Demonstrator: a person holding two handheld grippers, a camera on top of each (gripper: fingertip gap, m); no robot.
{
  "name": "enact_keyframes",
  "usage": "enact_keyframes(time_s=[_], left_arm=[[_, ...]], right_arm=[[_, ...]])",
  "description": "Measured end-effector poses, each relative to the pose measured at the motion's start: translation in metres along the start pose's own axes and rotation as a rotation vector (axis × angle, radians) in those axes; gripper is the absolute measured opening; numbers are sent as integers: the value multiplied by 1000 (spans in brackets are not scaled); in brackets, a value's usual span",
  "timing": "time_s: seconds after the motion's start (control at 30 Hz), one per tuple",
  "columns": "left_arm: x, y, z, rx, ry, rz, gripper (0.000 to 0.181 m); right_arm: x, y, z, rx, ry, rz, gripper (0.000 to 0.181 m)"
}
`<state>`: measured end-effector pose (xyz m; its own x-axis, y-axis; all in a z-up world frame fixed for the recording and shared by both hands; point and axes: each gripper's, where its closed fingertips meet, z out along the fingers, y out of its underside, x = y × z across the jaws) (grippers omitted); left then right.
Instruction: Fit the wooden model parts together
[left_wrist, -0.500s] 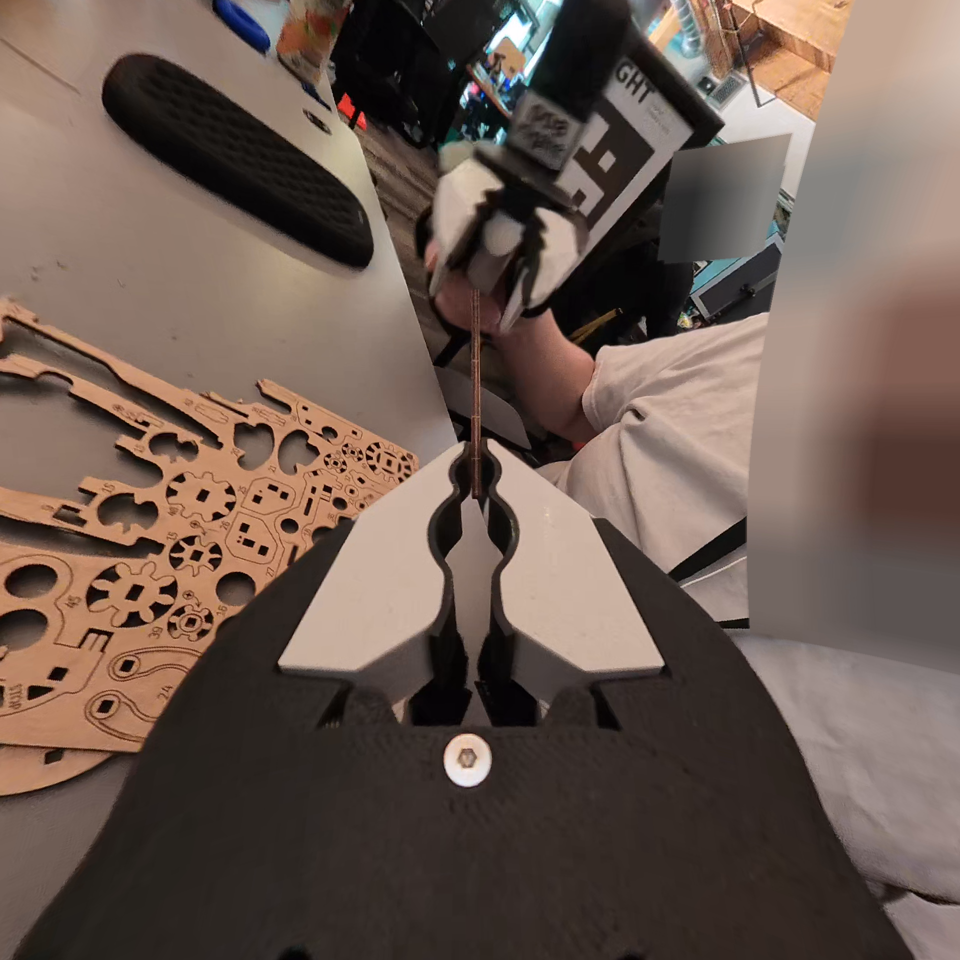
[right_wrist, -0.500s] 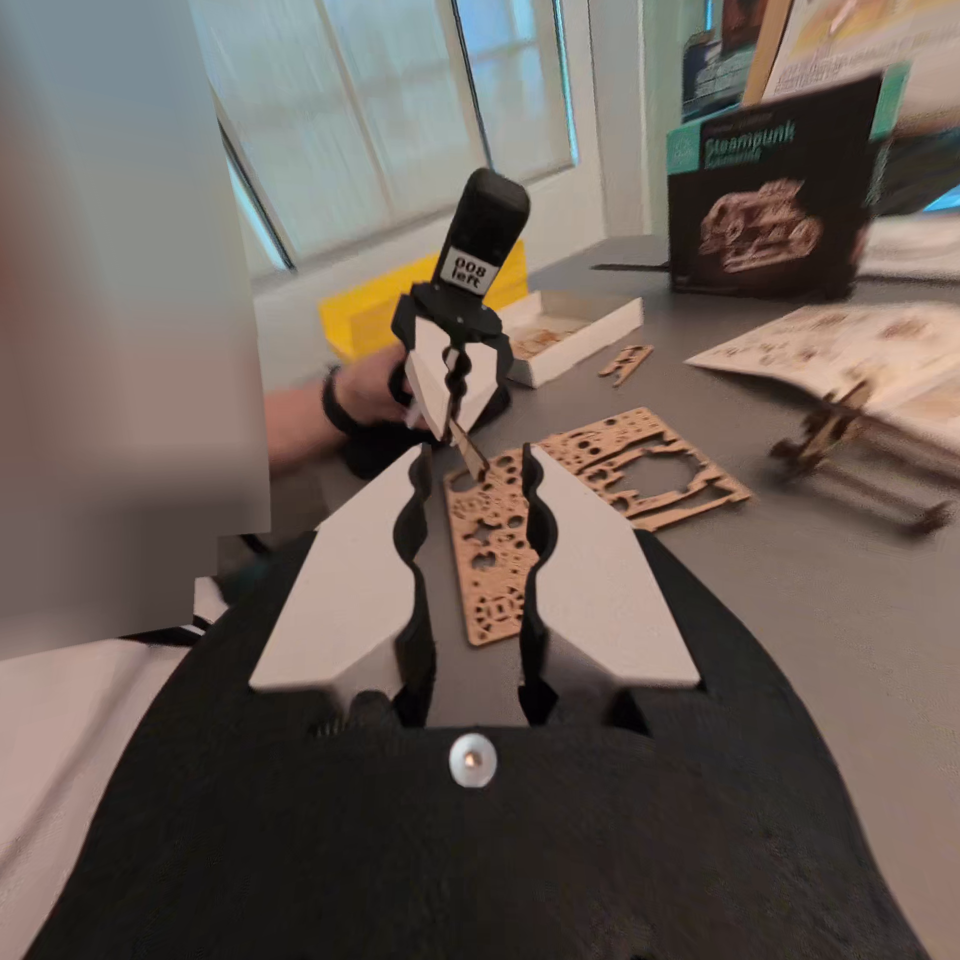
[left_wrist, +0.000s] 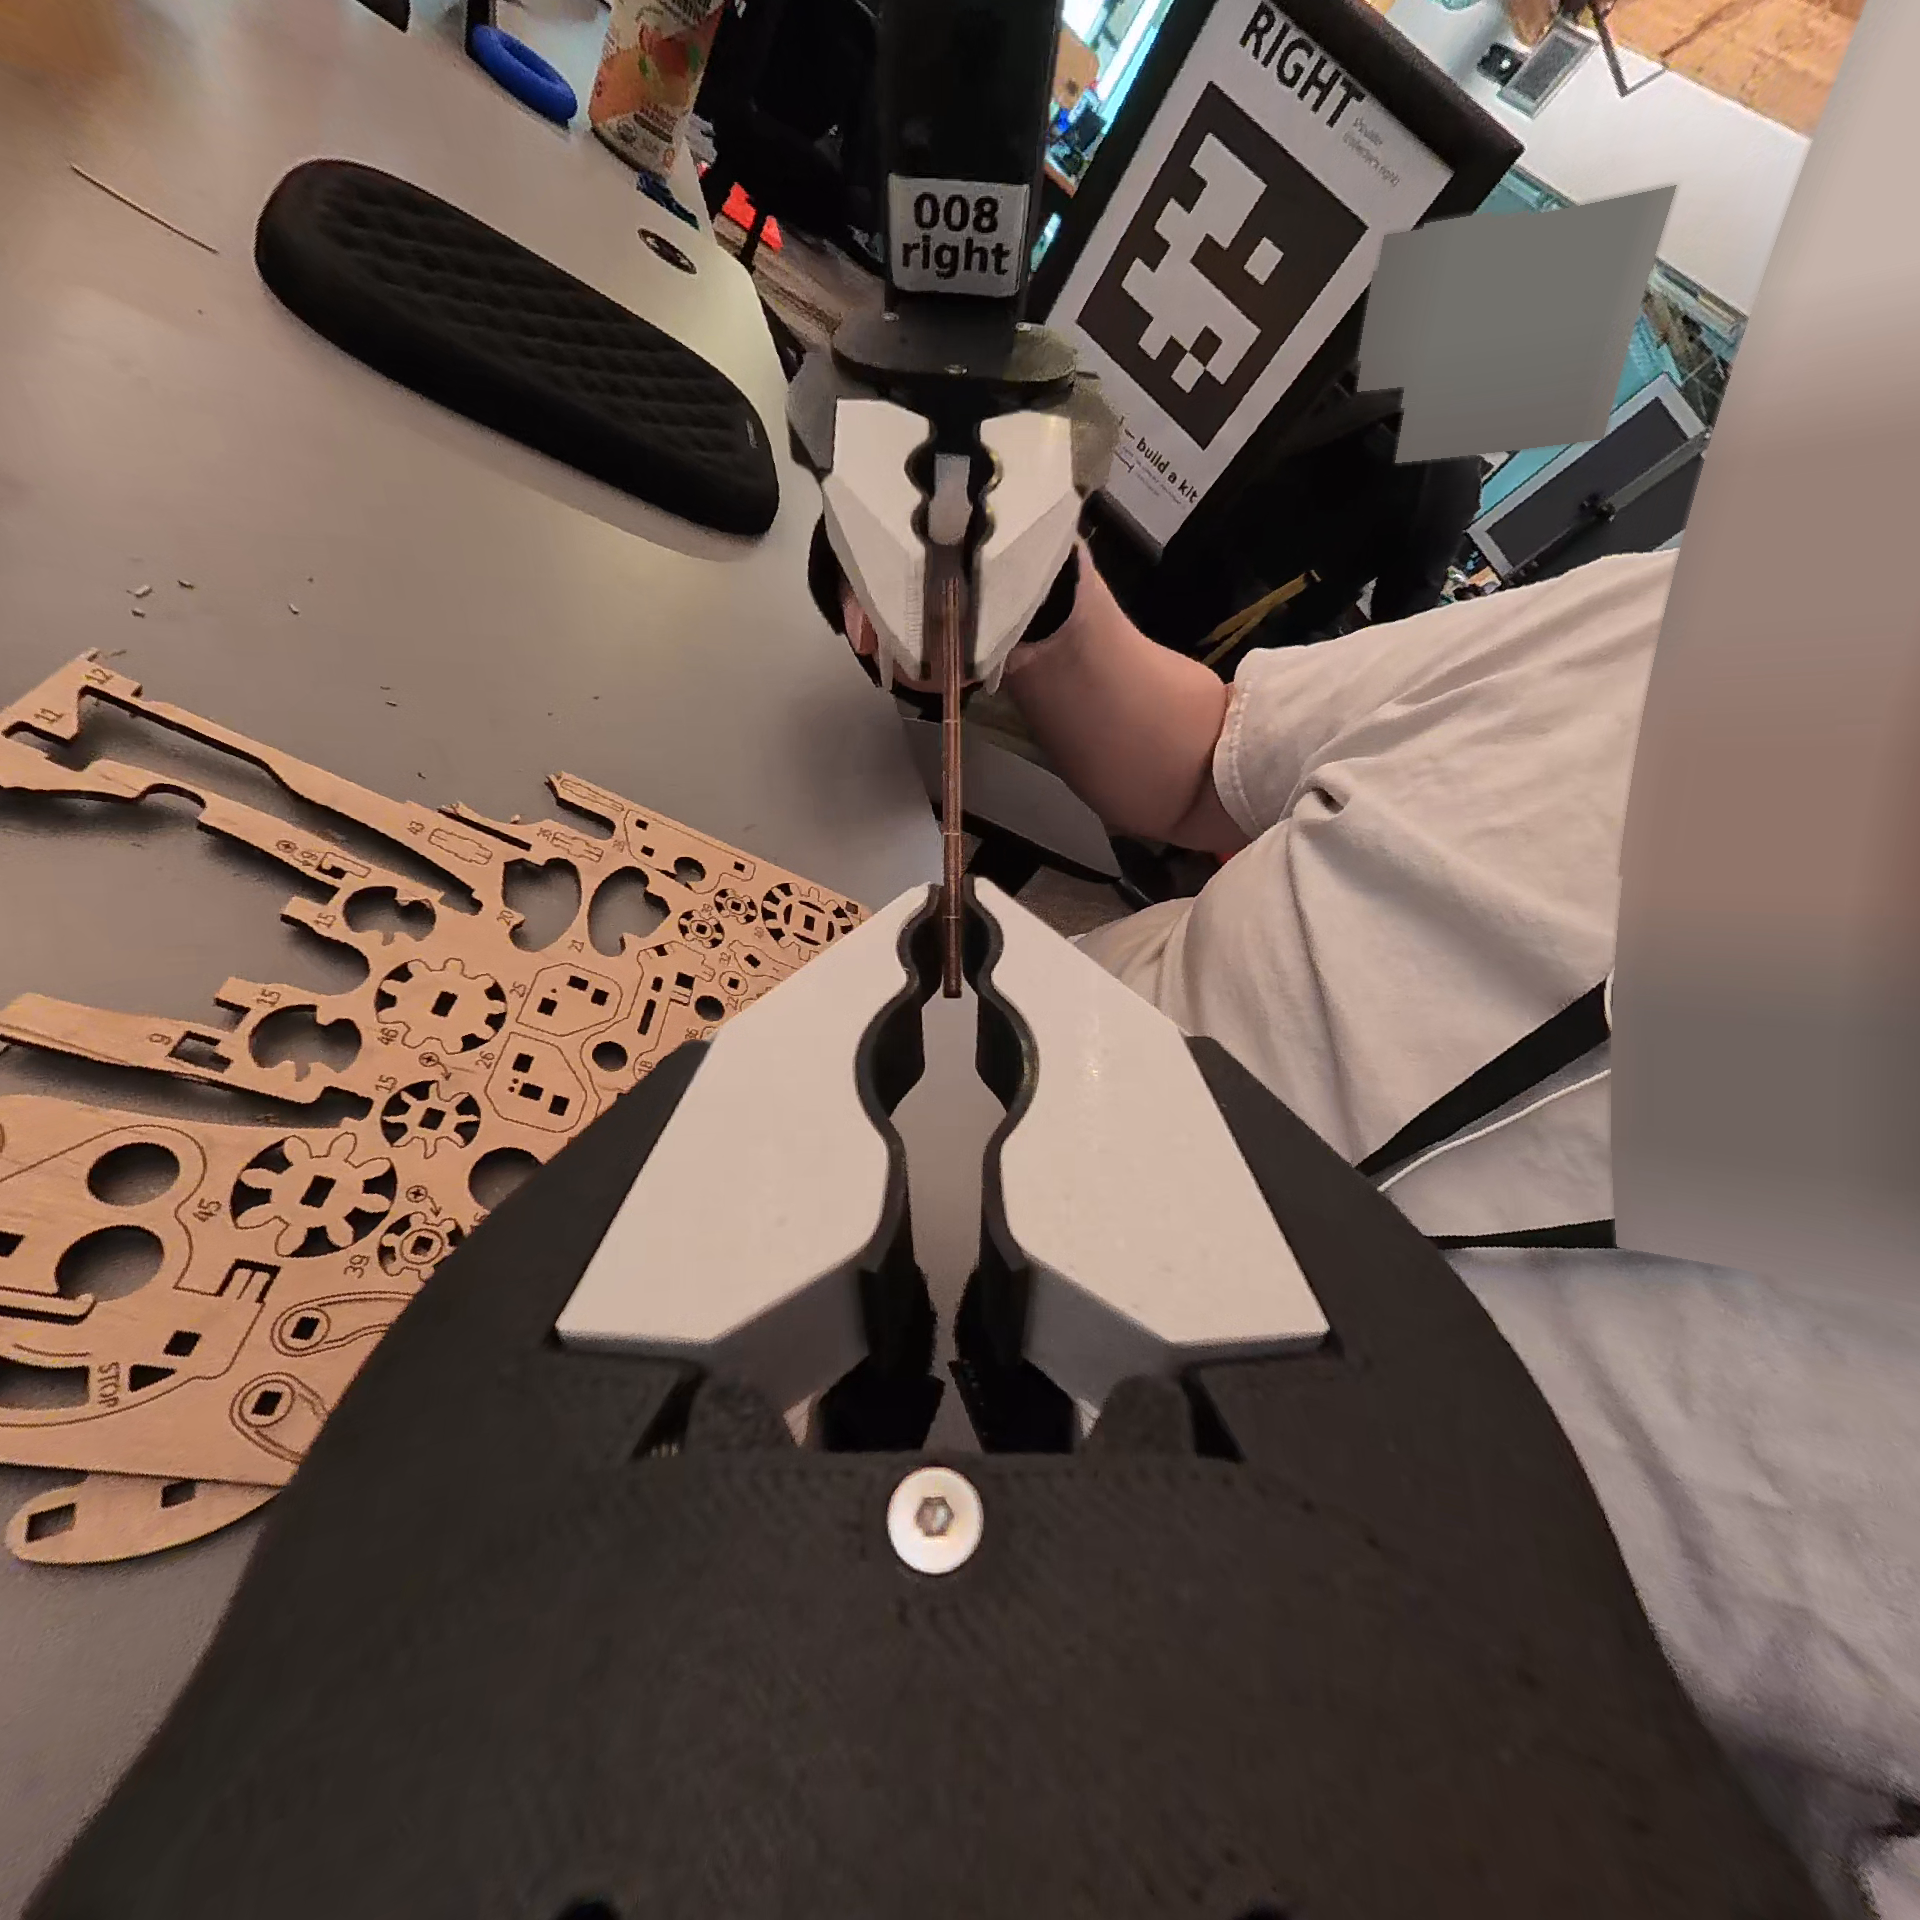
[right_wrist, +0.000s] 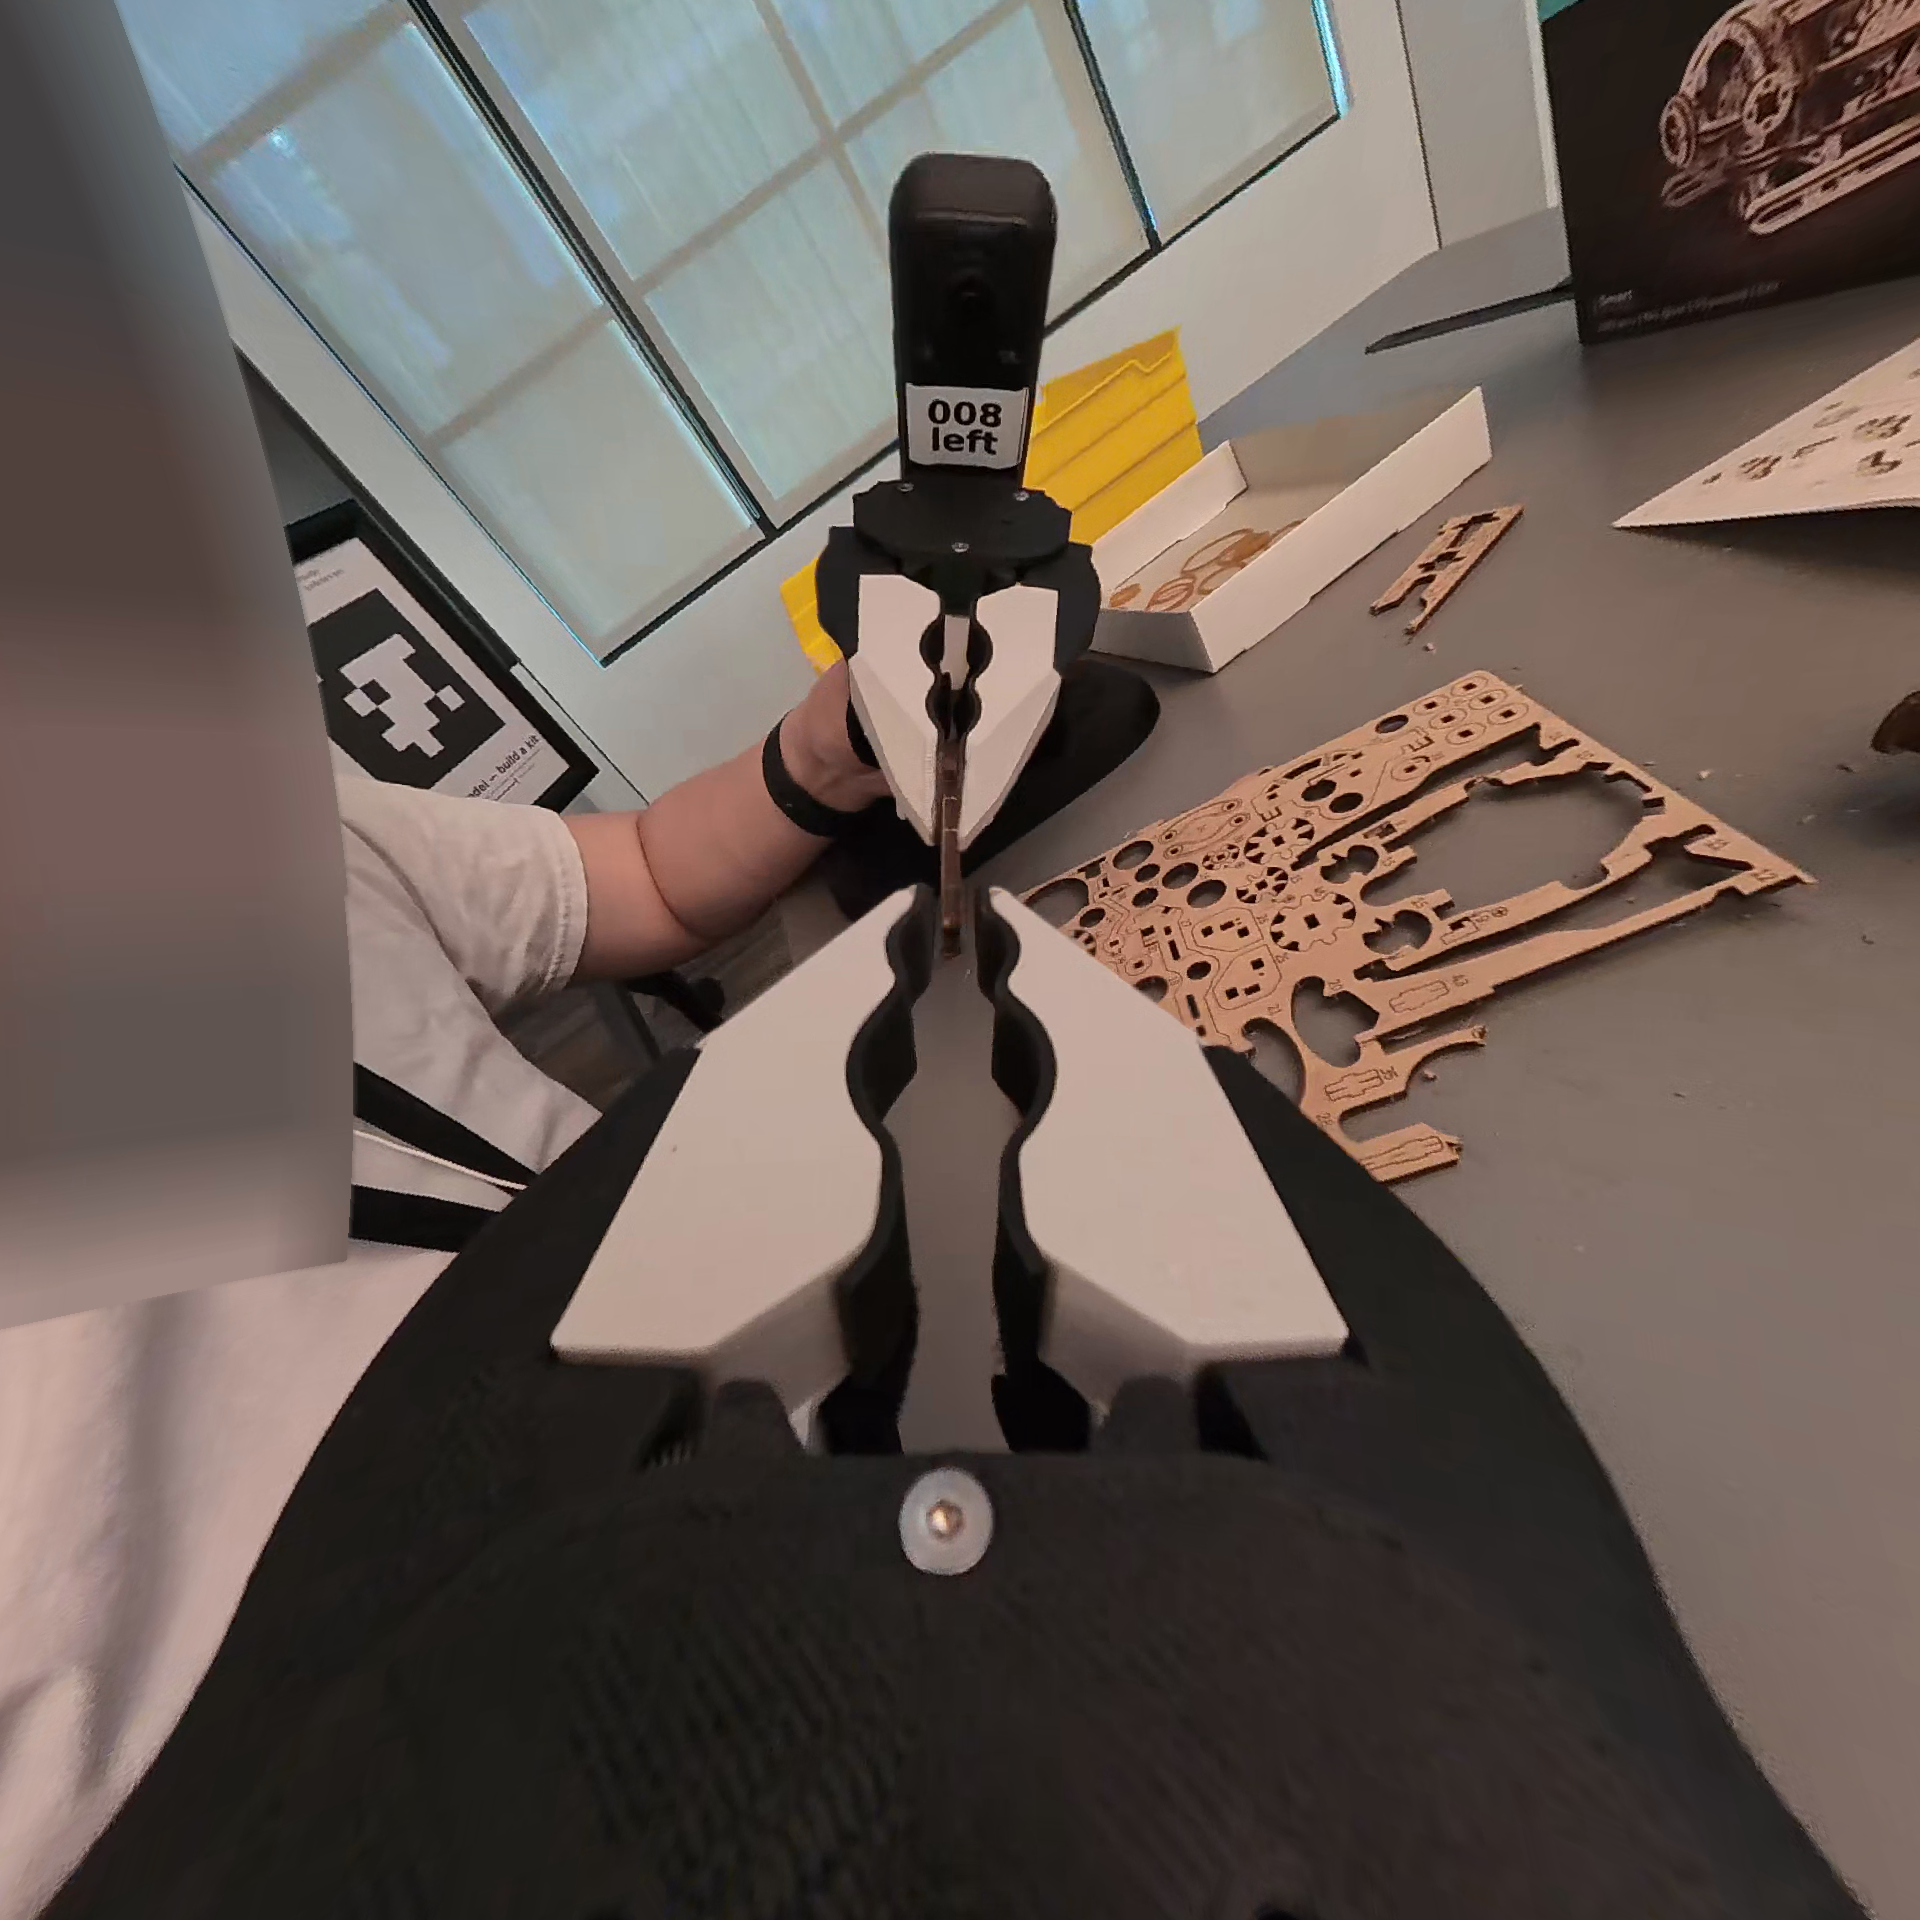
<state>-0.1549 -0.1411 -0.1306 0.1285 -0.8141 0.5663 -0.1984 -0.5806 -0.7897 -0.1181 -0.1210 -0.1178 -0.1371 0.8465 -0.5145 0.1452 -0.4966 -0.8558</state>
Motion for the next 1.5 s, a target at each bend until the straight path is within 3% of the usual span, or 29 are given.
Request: enact_keyframes(time_s=[0.67, 0.77, 0.8, 0.9, 1.1, 1.5], left_arm=[[-14, -2, -7, 6, -82, -26, 3], [-45, -8, -34, 35, -281, -65, 54], [-58, -8, -47, 37, -355, -94, 57], [-81, 5, -74, -1, -480, -208, 58], [-92, 34, -72, -62, -432, -449, 52], [-91, 33, -74, -45, -423, -483, 56]], right_arm=[[10, 0, 2, 10, 42, -29, 0], [23, -9, -5, 87, 110, -37, 0], [26, -9, -7, 103, 125, -19, 0], [39, 12, -11, -8, 238, -57, 0], [50, 38, -30, -221, 421, -212, 0], [51, 45, -41, -343, 430, -188, 1]])
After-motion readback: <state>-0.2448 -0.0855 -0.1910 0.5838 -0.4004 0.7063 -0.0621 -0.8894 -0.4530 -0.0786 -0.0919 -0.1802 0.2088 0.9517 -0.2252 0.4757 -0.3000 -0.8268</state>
